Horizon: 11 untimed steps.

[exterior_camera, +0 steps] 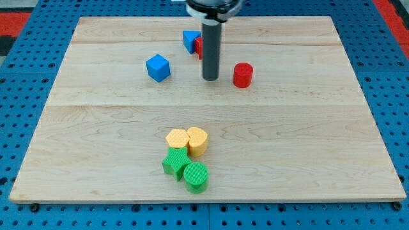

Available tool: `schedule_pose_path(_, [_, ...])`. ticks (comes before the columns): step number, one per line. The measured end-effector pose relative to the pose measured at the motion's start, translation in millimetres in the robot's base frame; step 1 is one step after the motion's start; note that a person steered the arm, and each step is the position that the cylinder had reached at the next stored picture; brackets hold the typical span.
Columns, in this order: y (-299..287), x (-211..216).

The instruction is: Move the red circle closer to the blue cube

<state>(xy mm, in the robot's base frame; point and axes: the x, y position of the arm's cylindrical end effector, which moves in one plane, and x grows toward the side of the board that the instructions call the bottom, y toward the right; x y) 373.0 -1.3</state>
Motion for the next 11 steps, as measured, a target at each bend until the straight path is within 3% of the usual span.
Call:
schedule_pose_path(2, [52.3, 31.8])
schedule_pose_path(4, [147.5, 22.4])
schedule_pose_path(5, [141.7, 1.6])
schedule_pose_path(6, [96.3, -6.2])
schedule_pose_path(8, [-37.2, -10.0])
schedule_pose_path(9, [-57.3, -9.9])
schedule_pose_path(10, [-32.9, 0.1])
schedule_pose_path(11, [-35.2, 40.0])
